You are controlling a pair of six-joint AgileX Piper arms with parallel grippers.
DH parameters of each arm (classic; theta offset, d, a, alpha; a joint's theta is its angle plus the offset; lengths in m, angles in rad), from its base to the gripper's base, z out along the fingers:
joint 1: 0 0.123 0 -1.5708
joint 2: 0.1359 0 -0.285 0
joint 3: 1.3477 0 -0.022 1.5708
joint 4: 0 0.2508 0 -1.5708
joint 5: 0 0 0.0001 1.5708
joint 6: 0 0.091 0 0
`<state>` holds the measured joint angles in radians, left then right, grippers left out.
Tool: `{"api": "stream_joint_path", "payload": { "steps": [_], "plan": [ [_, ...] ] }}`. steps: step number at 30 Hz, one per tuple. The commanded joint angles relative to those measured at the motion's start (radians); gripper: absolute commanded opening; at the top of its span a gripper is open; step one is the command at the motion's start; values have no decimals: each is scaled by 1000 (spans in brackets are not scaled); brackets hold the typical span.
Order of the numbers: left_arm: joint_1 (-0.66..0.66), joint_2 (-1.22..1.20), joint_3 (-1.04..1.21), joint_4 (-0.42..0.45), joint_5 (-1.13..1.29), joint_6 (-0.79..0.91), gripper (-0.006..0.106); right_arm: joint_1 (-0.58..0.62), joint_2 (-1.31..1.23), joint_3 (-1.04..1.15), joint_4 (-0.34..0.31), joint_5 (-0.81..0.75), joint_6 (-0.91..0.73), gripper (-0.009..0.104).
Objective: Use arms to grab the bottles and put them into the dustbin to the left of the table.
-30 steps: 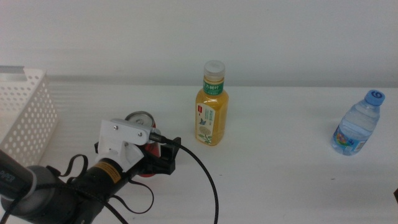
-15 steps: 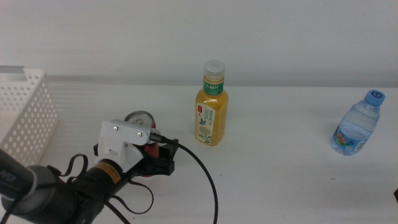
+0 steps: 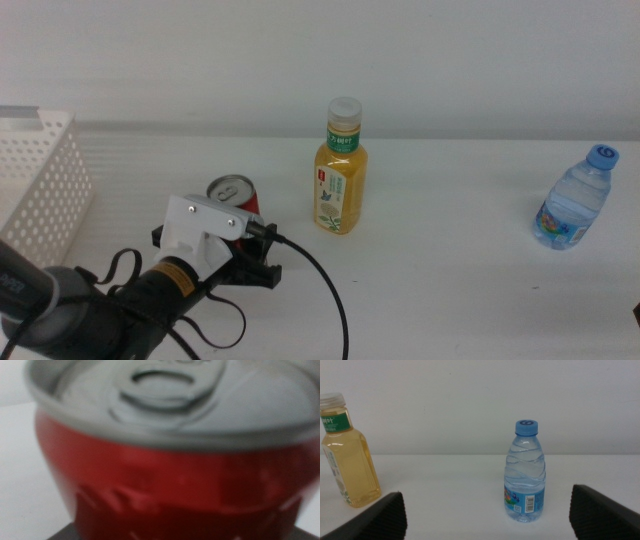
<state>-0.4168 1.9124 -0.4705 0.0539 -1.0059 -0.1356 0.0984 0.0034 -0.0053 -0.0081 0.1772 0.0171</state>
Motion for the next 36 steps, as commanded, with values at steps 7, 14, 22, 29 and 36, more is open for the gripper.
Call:
{"api": "stream_joint_path", "payload": {
  "steps": [7,14,22,29,36],
  "plan": [
    [-3,-218,80,69,150,-33,-2,-9,-40,43,-4,-9,-10,86],
    [-3,-618,72,56,650,-31,-2,-9,-40,43,-4,-9,-10,86],
    [-3,-886,-107,50,1330,-31,-2,-9,-40,43,-4,-9,-10,86],
    [4,-901,-316,30,1742,35,-2,-9,-40,43,-4,-9,-10,86],
    [189,-828,-506,7,1988,232,-2,-9,-40,43,-4,-9,-10,86]
  ]
}}
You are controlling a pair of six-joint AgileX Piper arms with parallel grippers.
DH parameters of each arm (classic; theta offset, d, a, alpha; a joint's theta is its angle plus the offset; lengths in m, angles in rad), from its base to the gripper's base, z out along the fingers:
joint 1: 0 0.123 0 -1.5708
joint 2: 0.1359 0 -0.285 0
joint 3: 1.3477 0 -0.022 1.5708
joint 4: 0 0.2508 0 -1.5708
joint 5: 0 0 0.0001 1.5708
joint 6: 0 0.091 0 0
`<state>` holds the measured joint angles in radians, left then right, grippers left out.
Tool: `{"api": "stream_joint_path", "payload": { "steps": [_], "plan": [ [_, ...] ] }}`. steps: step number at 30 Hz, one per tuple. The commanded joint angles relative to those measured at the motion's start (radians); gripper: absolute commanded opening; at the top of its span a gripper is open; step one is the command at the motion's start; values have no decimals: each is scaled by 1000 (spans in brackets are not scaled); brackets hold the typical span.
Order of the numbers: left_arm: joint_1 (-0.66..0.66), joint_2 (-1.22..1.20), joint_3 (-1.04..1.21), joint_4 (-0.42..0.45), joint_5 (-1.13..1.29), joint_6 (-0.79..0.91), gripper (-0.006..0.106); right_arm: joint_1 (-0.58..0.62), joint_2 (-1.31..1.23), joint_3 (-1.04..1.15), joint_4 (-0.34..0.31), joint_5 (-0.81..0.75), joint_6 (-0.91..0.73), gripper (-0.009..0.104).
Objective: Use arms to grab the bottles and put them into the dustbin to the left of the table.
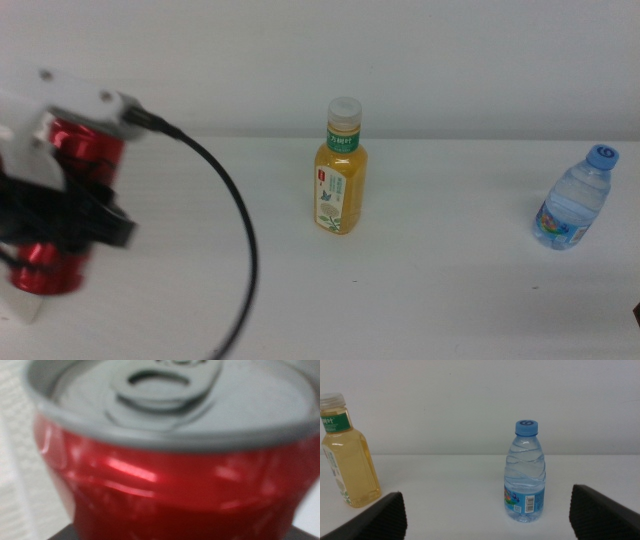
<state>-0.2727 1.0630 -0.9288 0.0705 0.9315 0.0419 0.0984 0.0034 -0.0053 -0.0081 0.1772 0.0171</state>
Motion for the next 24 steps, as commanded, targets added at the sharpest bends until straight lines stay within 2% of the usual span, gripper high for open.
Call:
{"api": "stream_joint_path", "payload": {
  "steps": [1,8,12,19,24],
  "plan": [
    [85,46,-79,-22,88,91,-2,-9,-40,43,-4,-9,-10,86],
    [391,242,-255,-175,190,384,-2,-9,-40,43,-4,-9,-10,86],
    [538,381,-369,-218,228,482,-2,-9,-40,43,-4,-9,-10,86],
    [664,614,-598,-199,332,564,-2,-9,-40,43,-4,-9,-10,86],
    [710,729,-659,-156,332,591,-2,-9,-40,43,-4,-9,-10,86]
  ]
}}
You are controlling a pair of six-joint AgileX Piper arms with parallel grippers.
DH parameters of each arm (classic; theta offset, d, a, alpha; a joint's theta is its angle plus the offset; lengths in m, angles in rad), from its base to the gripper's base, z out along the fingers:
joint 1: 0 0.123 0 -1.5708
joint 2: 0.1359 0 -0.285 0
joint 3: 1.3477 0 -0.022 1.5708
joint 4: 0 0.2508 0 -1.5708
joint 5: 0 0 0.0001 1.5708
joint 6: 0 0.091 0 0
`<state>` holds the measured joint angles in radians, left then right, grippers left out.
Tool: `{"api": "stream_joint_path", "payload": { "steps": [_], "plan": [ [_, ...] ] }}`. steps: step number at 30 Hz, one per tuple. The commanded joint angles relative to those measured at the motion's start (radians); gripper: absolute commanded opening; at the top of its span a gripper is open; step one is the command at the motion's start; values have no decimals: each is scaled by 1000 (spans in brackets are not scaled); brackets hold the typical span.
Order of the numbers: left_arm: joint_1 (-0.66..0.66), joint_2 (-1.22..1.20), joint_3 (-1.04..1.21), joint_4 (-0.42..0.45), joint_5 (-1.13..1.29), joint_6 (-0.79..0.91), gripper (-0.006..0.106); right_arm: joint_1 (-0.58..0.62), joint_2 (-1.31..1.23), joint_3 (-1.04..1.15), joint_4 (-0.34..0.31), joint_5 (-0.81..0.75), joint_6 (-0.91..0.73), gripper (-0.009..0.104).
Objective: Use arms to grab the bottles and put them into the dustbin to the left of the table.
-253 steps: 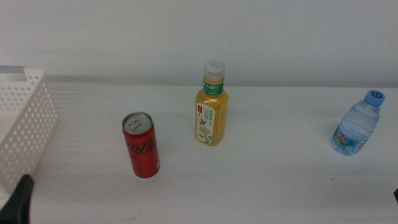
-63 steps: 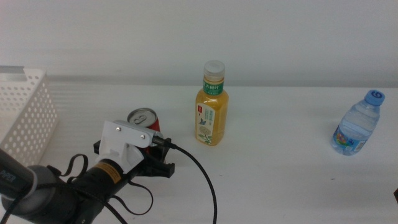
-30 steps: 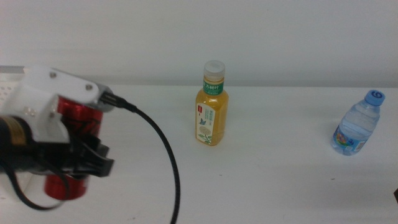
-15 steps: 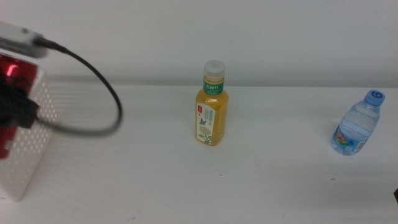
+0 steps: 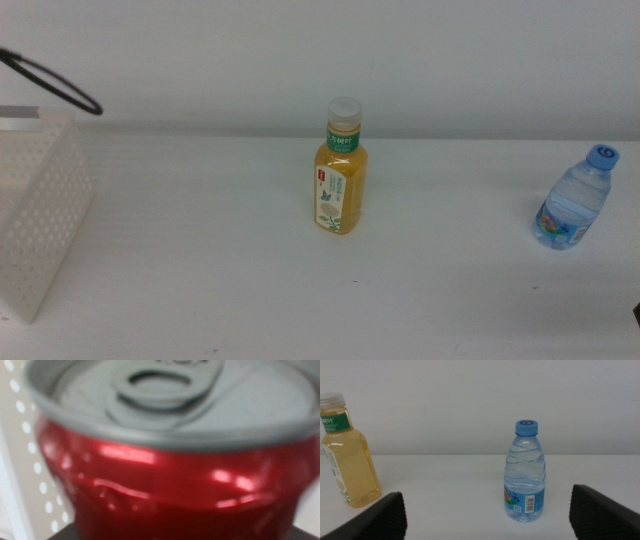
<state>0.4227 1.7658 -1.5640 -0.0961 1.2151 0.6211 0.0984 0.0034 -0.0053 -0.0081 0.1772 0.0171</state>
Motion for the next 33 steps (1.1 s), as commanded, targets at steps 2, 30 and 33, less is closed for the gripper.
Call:
{"api": "stream_joint_path", "payload": {
  "steps": [2,30,33],
  "plan": [
    [23,53,-25,31,49,10,-2,-9,-40,43,-4,-9,-10,86],
    [9,70,-23,-14,97,-103,94,-9,-40,43,-4,-9,-10,86],
    [-25,-21,-23,-90,97,-138,94,-9,-40,43,-4,-9,-10,86]
  ]
}}
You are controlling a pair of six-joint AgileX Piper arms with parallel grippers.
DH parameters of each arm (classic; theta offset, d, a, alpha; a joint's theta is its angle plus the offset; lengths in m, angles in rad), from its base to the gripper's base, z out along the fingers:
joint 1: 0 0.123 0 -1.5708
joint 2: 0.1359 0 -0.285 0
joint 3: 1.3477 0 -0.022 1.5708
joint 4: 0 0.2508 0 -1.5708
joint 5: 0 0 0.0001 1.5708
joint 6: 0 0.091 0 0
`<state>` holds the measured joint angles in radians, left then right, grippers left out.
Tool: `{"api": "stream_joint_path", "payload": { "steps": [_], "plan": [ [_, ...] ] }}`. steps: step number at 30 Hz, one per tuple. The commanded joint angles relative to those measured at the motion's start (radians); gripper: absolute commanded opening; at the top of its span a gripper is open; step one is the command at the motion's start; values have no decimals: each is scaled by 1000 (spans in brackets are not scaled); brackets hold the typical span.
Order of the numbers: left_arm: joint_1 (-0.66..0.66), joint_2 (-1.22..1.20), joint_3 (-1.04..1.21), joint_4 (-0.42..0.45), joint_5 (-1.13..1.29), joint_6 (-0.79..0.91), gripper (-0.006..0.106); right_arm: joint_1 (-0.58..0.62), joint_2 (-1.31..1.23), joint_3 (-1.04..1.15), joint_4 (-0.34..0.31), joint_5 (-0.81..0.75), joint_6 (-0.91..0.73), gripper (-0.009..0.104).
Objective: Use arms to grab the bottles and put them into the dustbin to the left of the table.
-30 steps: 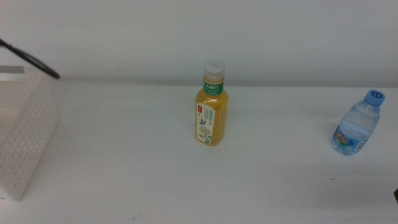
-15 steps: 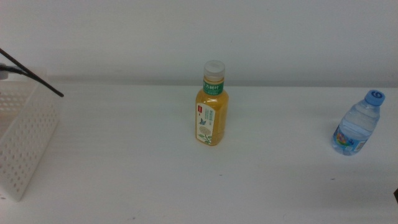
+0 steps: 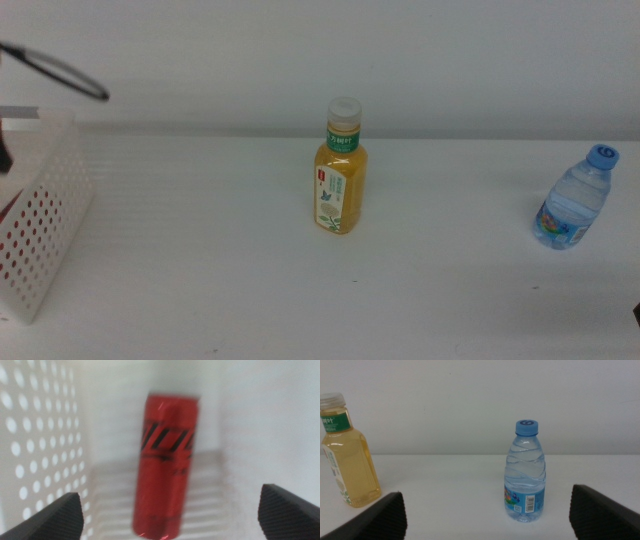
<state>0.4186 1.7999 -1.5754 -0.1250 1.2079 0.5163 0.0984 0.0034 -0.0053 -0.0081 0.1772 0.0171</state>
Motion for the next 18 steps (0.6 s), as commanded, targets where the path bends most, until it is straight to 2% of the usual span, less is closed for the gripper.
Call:
{"api": "stream_joint_path", "payload": {
  "steps": [1,4,10,13,18],
  "plan": [
    [-35,-90,-11,-82,104,-53,94,-9,-40,43,-4,-9,-10,86],
    [-94,-193,20,-143,104,-100,94,-9,-40,43,-4,-9,-10,86],
    [-252,-435,241,-162,28,-122,94,-9,-40,43,-4,-9,-10,86],
    [-364,-556,407,-188,-120,-142,94,-9,-40,43,-4,-9,-10,86],
    [-629,-746,682,-168,-519,-189,94,-9,-40,43,-4,-9,-10,86]
  ]
}}
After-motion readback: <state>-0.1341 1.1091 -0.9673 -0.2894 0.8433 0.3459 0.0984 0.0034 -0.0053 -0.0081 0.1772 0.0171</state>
